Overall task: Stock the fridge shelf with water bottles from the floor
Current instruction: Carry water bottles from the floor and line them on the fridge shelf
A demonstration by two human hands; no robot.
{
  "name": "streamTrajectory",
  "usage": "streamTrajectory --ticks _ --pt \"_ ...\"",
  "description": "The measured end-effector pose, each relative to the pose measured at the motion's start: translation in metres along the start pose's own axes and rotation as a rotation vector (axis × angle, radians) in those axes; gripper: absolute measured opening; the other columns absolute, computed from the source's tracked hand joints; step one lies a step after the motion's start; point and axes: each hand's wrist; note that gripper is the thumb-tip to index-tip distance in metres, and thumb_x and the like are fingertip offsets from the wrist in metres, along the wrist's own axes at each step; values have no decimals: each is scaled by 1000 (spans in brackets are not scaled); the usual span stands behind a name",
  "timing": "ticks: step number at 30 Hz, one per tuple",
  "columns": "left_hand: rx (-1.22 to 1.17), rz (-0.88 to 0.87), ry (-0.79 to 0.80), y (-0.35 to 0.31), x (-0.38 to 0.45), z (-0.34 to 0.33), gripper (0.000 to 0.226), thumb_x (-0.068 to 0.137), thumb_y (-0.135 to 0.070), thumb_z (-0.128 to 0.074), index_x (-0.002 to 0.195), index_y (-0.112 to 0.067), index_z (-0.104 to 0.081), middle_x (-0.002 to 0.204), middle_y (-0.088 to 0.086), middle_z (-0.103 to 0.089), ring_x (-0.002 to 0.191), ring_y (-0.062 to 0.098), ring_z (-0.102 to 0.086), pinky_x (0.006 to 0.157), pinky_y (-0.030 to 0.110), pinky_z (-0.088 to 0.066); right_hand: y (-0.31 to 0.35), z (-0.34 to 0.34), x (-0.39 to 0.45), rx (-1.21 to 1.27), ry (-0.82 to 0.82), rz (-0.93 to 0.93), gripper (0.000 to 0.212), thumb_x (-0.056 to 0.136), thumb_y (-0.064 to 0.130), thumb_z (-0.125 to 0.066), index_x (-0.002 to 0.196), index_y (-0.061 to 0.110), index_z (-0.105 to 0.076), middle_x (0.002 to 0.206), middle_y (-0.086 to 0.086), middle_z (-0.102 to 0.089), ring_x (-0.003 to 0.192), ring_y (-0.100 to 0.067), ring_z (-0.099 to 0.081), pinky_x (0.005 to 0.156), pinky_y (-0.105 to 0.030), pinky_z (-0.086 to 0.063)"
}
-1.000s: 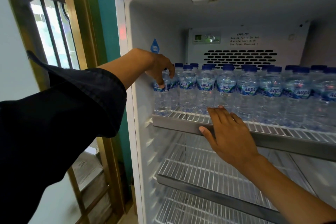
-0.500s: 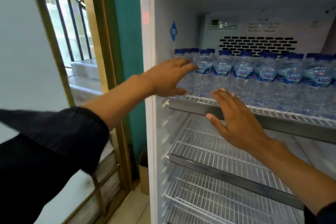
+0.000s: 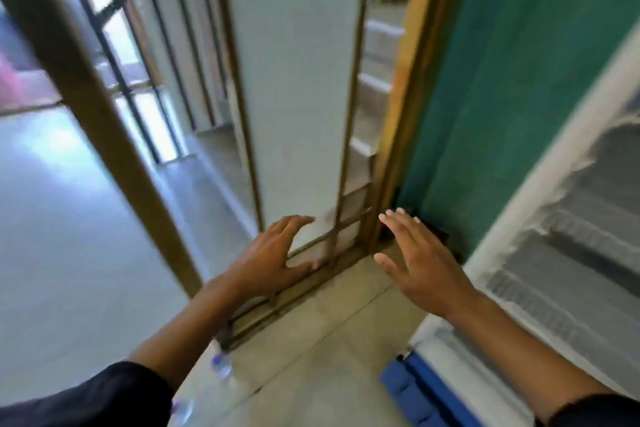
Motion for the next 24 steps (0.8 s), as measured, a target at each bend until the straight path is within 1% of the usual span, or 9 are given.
streamTrajectory --ticks 3,5,8,11,14,18,21,22,24 --pt "-47 262 54 89 -104 -8 69 84 -46 -67 143 -25 -38 142 0 -45 129 20 -45 104 29 -37 58 -89 1 109 133 13 62 95 48 -44 148 16 -32 153 0 -34 145 -11 -18 118 -31 -15" --pt "-67 440 72 134 -172 -16 68 84 -46 -69 141 -26 -39 141 -2 -46 128 18 -47 103 27 -38 91 -146 -7 171 250 -5 63 94 47 -47 148 18 -32 153 -1 -33 145 -13 -20 116 -29 -18" --pt "-119 689 94 180 -259 -40 67 83 -46 -70 141 -26 -41 142 -4 -45 128 15 -47 103 25 -37 129 -223 -23 217 460 -7 64 94 46 -48 149 18 -29 155 -2 -30 145 -15 -21 115 -28 -18" --pt "-181 889 105 210 -326 -85 66 82 -44 -71 139 -23 -44 139 -4 -48 125 13 -49 99 19 -34 155 -294 -39 283 663 -44 65 95 46 -47 150 19 -24 156 0 -26 144 -14 -21 116 -28 -21" --pt "-250 1046 94 235 -371 -152 66 82 -42 -72 137 -20 -46 137 -3 -50 125 14 -50 101 24 -37 170 -370 -53 342 798 -74 64 94 43 -50 149 20 -26 153 1 -30 140 -16 -31 111 -32 -31" --pt "-354 1235 64 276 -416 -263 66 81 -36 -74 137 -18 -45 136 -3 -52 125 12 -48 102 23 -36 178 -488 -87 371 947 -44 62 93 44 -52 146 24 -28 147 6 -35 129 -16 -43 100 -27 -38" --pt "-391 1360 48 314 -445 -356 68 80 -33 -76 137 -16 -44 135 0 -52 125 15 -49 102 26 -37 176 -584 -120 374 1038 -24 62 91 44 -55 145 28 -28 143 9 -37 118 -15 -51 90 -24 -39" --pt "-399 1399 33 329 -454 -384 70 79 -32 -77 138 -16 -43 136 1 -51 124 16 -49 101 26 -38 175 -616 -131 384 1054 -17 62 90 44 -57 144 29 -28 142 9 -38 116 -14 -52 89 -24 -40" --pt "-419 1454 -18 360 -470 -438 75 77 -31 -79 139 -16 -41 136 3 -50 124 17 -49 101 28 -39 172 -678 -153 405 1078 16 64 89 42 -61 143 30 -28 141 10 -38 121 -12 -48 93 -26 -40"
Point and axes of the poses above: each hand's wrist, its own x-axis towards the middle knuckle, its own z-axis out of the back of the hand, y = z × x
